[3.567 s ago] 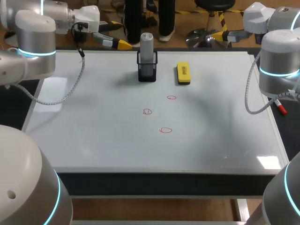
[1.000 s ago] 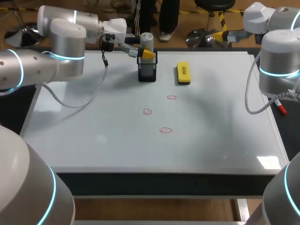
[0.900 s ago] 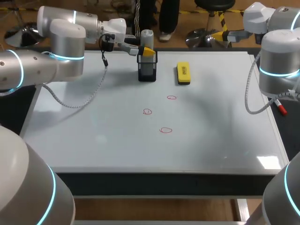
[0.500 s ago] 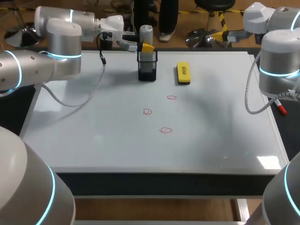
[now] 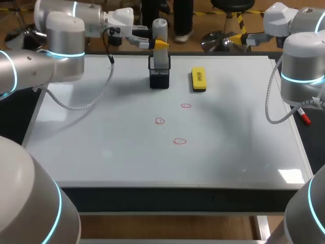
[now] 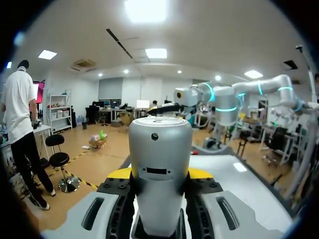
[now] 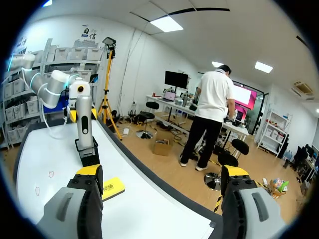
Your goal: Pick up the inspection probe, press it on each red-marked spot on the whiteboard one by one, put down the probe, pick up the eraser, and wipe off all the red marks.
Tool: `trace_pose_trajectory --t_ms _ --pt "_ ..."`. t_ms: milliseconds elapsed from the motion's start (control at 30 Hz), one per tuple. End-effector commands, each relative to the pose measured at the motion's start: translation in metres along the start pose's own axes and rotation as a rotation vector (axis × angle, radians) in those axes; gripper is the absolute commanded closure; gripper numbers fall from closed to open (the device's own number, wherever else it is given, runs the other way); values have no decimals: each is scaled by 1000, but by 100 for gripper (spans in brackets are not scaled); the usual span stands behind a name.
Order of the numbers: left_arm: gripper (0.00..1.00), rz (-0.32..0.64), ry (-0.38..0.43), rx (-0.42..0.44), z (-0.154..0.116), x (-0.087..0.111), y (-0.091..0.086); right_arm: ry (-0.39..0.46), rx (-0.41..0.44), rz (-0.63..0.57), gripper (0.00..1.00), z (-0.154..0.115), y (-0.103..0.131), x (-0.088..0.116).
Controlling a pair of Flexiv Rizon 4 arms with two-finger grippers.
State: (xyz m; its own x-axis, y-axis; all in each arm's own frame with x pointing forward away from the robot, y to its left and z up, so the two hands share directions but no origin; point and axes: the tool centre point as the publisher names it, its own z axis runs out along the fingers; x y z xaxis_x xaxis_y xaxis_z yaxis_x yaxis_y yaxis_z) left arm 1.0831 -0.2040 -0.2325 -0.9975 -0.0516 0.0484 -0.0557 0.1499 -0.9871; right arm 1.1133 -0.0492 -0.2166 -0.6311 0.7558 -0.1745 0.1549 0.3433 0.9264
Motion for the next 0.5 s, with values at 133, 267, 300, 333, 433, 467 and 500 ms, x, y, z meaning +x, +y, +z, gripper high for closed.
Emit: trace_pose_trajectory --t_ms 133,267,300,333,433,467,500 --pt "100 19 1 -17 -11 8 -22 1 2 0 0 0 0 0" --pt "100 30 0 -17 -16 9 -31 1 2 0 0 0 0 0" --pt "100 33 1 -17 -17 10 -34 1 2 0 0 0 0 0" --pt "100 34 1 -18 -18 10 -37 1 2 0 0 0 0 0" --pt "100 34 7 -17 -20 11 -42 1 2 0 0 0 0 0" --pt "100 35 9 -15 -21 11 -44 1 2 0 0 0 0 0" --pt "100 36 10 -14 -22 11 -46 1 2 0 0 0 0 0"
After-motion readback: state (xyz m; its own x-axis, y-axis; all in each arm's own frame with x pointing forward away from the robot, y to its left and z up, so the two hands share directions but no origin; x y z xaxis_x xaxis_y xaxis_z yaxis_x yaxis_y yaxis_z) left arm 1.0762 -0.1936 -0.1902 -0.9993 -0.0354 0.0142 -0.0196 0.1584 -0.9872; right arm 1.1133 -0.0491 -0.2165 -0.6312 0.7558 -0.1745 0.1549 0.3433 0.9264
